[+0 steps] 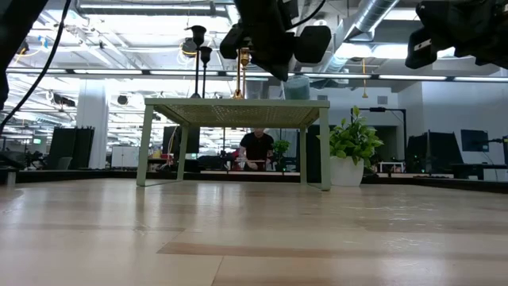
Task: Pick & Place candle stick holders
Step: Put the blue scented candle on the shelf
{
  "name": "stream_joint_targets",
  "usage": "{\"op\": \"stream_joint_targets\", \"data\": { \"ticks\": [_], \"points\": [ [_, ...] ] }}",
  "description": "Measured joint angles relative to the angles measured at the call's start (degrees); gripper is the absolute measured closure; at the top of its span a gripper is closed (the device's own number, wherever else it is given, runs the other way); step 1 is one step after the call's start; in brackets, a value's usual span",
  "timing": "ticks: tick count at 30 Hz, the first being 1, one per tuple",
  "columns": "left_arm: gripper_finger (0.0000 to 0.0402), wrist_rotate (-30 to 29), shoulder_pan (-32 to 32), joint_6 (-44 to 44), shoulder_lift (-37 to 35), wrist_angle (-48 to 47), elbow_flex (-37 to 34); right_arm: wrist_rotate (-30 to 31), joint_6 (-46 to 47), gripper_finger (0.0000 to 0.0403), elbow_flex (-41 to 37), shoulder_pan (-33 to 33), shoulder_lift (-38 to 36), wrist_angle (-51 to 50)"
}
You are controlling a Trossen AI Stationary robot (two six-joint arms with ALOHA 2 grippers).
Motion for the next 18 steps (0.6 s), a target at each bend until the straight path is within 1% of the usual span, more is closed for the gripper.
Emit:
{"op": "stream_joint_targets", "data": {
  "ticks": [7, 11, 15, 18],
  "points": [
    [0.0398, 0.02, 0.04, 0.30, 0.00, 0.02, 0.00, -0.02, 0.02, 0.0403, 0.00, 0.00, -0.02, -0.14],
    [0.0398, -0.23, -0.06, 3.01, 0.00, 0.39, 0.00, 0.00, 0.01, 0.0403, 0.00, 0.00, -0.01, -0.14],
    [0.0398, -0.50, -0.11, 3.25, -0.50, 0.48, 0.00, 0.00, 0.00, 0.0403, 0.00, 0.02, -0.02, -0.16],
    [0.0392, -1.69, -0.11, 3.43, -1.34, 0.49, -0.02, -0.02, 0.00, 0.0403, 0.00, 0.02, 0.00, -0.35]
  ]
}}
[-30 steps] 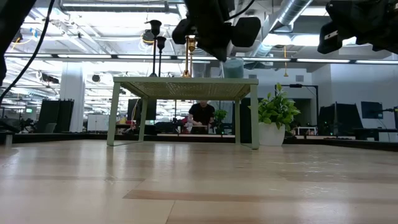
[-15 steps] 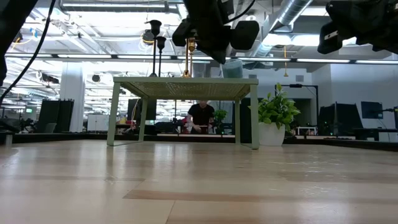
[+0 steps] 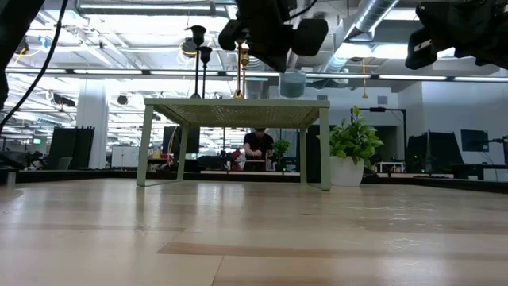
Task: Pick & Place candle stick holders
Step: Put the blue scented candle on the shelf, then return to Home Position
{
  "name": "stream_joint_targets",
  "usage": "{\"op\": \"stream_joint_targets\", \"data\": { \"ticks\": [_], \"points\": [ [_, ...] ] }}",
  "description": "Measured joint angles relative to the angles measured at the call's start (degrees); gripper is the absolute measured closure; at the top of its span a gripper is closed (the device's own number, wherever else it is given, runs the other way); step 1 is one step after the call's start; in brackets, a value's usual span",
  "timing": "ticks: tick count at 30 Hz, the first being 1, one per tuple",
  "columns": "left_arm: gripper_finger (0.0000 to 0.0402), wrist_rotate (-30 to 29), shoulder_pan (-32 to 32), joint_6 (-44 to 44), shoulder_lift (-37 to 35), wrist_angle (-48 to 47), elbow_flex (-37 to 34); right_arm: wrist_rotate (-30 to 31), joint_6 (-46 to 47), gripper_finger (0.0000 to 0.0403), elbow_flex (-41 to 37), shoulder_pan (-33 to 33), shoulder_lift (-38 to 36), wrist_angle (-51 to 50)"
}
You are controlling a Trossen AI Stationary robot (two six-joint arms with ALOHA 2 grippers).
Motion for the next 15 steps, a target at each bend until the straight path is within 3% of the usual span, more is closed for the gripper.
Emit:
{"op": "stream_joint_targets", "data": {
  "ticks": [8, 15],
  "points": [
    [0.0357, -0.40, 0.07, 0.27, -0.69, 0.41, 0.02, 0.02, 0.00, 0.0403, -0.01, -0.04, -0.02, -0.20],
    [0.0352, 1.89, 0.00, 0.18, -0.74, 0.58, 0.02, 0.02, 0.00, 0.0403, -0.02, -0.04, -0.02, -0.22]
  ]
}}
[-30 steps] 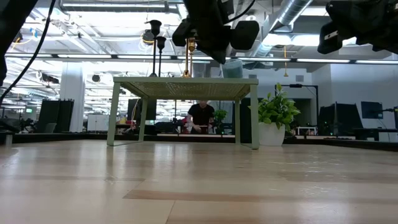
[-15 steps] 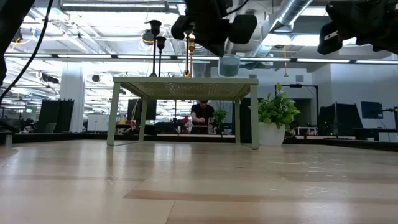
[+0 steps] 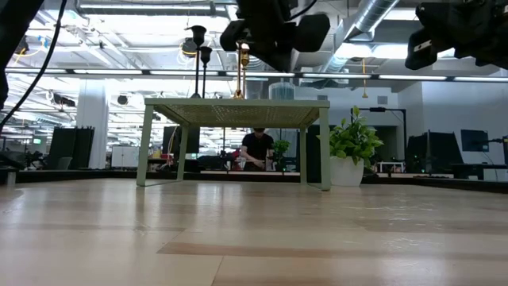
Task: Pick & Place candle stick holders
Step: Return to Home Position
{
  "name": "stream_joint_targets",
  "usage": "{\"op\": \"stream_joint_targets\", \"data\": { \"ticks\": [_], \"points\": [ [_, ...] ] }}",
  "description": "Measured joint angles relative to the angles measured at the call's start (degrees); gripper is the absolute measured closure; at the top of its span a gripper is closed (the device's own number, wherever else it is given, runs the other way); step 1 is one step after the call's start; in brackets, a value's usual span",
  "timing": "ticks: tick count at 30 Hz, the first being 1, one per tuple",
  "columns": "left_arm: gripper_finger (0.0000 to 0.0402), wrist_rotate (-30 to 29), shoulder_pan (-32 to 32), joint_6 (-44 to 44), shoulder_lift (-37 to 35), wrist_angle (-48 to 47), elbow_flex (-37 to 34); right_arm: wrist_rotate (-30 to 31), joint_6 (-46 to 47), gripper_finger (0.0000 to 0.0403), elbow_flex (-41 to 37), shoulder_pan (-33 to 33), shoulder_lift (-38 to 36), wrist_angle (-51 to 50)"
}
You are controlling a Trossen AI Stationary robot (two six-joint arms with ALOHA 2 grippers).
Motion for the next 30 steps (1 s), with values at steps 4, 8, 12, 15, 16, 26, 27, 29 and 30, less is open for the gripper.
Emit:
{"op": "stream_joint_targets", "data": {
  "ticks": [4, 8, 12, 15, 16, 26, 27, 29, 30],
  "points": [
    [0.0355, 3.17, -0.75, -0.37, 0.00, 1.06, 0.00, 0.00, 0.00, 0.0403, 0.00, 0.00, 0.02, 0.00],
    [0.0363, 3.61, -3.21, 3.72, 0.00, 3.83, 0.00, 0.00, -0.01, 0.0403, 0.00, 0.00, 0.02, 0.00],
    [0.0377, 2.14, -6.76, 14.98, -0.02, 11.52, 0.00, 0.00, 0.00, 0.0403, 0.00, 0.00, 0.02, 0.00],
    [0.0389, 2.13, -9.52, 26.28, -0.06, 17.86, 0.00, 0.00, 0.00, 0.0403, 0.00, 0.00, 0.01, 0.00],
    [0.0393, 2.19, -10.50, 29.84, -0.09, 18.98, 0.00, 0.00, 0.00, 0.0403, 0.00, 0.00, 0.02, 0.00],
    [0.0397, 2.41, -20.67, 37.84, -10.47, 5.73, -0.45, 0.00, 1.10, 0.0403, -0.02, 0.09, 0.01, -0.39],
    [0.0397, 2.42, -21.38, 35.98, -12.59, 4.30, -1.65, 0.00, 1.37, 0.0403, -0.02, 0.09, 0.01, -0.39],
    [0.0396, 4.93, -22.59, 33.62, -17.54, 3.06, -6.20, 0.00, 1.40, 0.0403, -0.02, 0.09, 0.02, -0.15],
    [0.0395, 7.45, -23.09, 32.45, -20.13, 3.11, -8.95, 0.00, 1.42, 0.0403, -0.02, 0.09, 0.00, 0.01]
  ]
}}
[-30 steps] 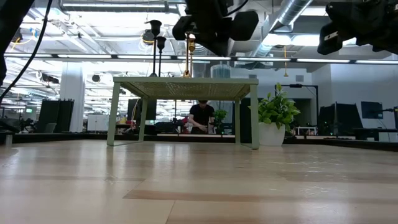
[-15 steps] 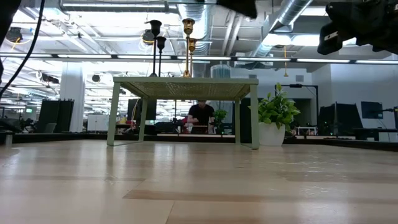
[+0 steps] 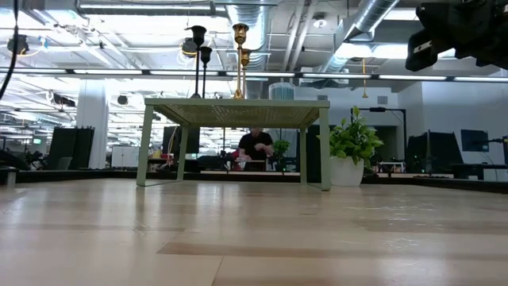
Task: Pick & Place candle stick holders
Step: Return to Home Position
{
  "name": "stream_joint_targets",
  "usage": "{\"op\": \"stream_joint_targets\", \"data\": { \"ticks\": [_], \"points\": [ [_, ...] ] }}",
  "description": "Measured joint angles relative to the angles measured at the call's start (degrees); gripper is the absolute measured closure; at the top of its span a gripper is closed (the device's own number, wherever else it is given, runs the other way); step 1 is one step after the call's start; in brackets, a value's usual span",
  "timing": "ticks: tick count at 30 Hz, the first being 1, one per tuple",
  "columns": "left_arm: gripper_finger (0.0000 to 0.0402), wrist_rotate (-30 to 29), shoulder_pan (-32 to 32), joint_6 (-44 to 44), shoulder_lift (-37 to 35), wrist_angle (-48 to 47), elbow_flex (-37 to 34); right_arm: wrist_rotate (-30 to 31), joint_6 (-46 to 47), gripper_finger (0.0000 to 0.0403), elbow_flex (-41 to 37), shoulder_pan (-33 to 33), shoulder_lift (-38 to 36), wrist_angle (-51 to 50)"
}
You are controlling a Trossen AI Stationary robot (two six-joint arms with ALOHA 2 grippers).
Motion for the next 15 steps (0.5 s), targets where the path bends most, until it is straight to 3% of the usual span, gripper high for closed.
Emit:
{"op": "stream_joint_targets", "data": {
  "ticks": [4, 8, 15],
  "points": [
    [0.0397, 9.20, -1.32, -3.33, -10.37, 3.32, -13.68, 0.00, 0.11, 0.0403, 0.00, 0.00, 0.02, 0.01],
    [0.0395, 14.84, -3.58, -1.36, -19.37, 14.20, -28.69, 0.00, 0.11, 0.0403, 0.00, 0.00, 0.02, -0.18],
    [0.0397, 15.60, -8.34, 4.10, -31.94, 34.28, -49.42, 0.02, 0.11, 0.0403, 0.00, -0.02, 0.02, -0.12]
  ]
}}
